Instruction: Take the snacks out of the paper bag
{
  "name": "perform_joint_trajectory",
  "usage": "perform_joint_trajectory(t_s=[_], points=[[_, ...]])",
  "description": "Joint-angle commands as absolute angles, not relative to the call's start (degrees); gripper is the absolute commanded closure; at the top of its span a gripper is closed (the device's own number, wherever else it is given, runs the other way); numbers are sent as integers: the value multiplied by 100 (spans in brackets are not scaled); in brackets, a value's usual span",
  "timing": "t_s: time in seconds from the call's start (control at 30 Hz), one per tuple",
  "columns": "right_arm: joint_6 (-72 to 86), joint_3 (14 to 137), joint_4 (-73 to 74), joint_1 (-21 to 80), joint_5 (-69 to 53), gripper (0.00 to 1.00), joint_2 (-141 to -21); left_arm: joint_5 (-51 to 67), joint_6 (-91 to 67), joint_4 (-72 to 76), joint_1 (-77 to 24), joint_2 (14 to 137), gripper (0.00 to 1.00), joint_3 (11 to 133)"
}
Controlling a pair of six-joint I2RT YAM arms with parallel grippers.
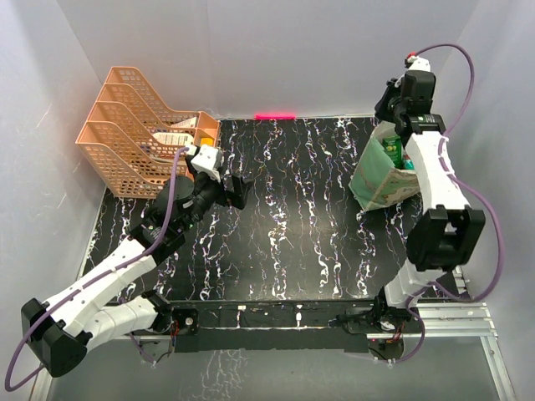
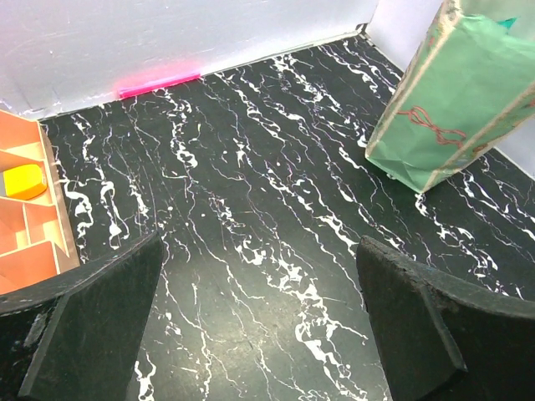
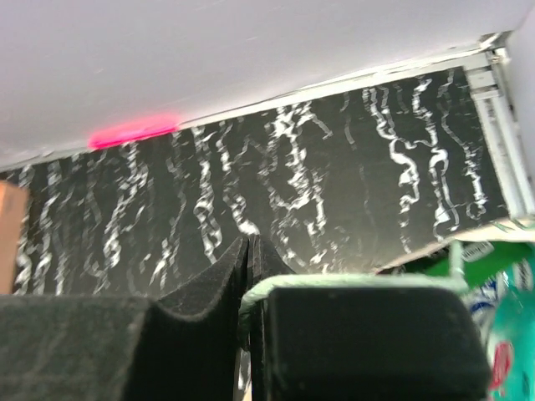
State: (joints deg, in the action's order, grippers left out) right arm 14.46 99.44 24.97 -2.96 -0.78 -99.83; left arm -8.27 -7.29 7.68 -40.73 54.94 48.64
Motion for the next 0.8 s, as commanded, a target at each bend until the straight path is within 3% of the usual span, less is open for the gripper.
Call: perform_joint_trajectory(t_s=[0.0,0.3,0.77], points=[[1498,9559,2283,-247,-1341,93,-8929,-911,-719,966,-4105,5517,2,4832],[1688,8434,2955,-63,-2432,93,-7840,-851,-747,973,-4100,5592,2,4835],[2574,7447,2967,2540,-1269,93,-7164,-694,-888,936,-3919,5801,2,4861]])
